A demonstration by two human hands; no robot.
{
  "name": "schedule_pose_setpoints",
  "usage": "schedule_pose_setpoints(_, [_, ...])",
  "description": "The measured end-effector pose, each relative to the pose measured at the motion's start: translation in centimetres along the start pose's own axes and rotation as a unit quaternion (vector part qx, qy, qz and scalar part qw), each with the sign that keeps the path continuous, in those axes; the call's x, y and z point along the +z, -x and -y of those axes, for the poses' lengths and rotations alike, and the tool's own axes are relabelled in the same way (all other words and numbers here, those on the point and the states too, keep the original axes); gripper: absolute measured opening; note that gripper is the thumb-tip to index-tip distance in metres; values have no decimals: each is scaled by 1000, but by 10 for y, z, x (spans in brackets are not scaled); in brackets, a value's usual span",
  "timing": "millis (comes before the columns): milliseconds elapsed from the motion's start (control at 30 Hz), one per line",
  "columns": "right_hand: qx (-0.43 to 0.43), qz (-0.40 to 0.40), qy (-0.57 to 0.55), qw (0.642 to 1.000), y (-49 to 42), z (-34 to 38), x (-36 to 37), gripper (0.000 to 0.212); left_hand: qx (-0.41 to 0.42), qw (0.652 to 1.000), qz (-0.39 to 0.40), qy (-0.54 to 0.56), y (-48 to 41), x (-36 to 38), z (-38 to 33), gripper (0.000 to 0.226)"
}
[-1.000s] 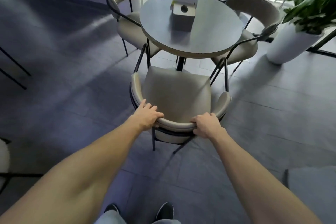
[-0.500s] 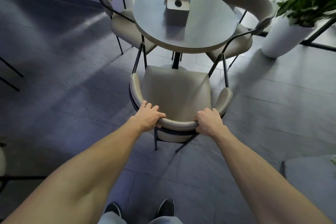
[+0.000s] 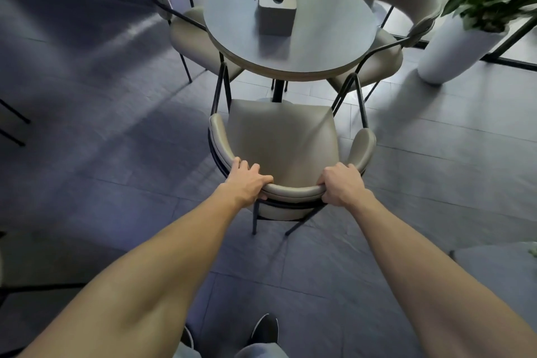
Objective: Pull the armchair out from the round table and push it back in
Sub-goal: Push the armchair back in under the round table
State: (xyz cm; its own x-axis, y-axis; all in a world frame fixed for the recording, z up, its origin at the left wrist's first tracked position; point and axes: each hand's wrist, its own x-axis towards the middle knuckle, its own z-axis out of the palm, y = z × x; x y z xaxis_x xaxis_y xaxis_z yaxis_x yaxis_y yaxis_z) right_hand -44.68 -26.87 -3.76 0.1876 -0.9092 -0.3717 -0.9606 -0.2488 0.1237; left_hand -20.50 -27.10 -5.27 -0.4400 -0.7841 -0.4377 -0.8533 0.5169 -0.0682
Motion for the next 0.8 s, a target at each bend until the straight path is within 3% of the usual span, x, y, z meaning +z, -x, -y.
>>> schedule_pose_setpoints(633, [-13, 39, -34, 999, 11, -4, -3, 40, 0, 999, 38, -13, 2, -9, -17, 40])
schedule_pose_setpoints(800, [-16, 40, -63, 997, 28, 7, -17, 37, 17, 1000, 9, 7, 16, -31, -36, 43])
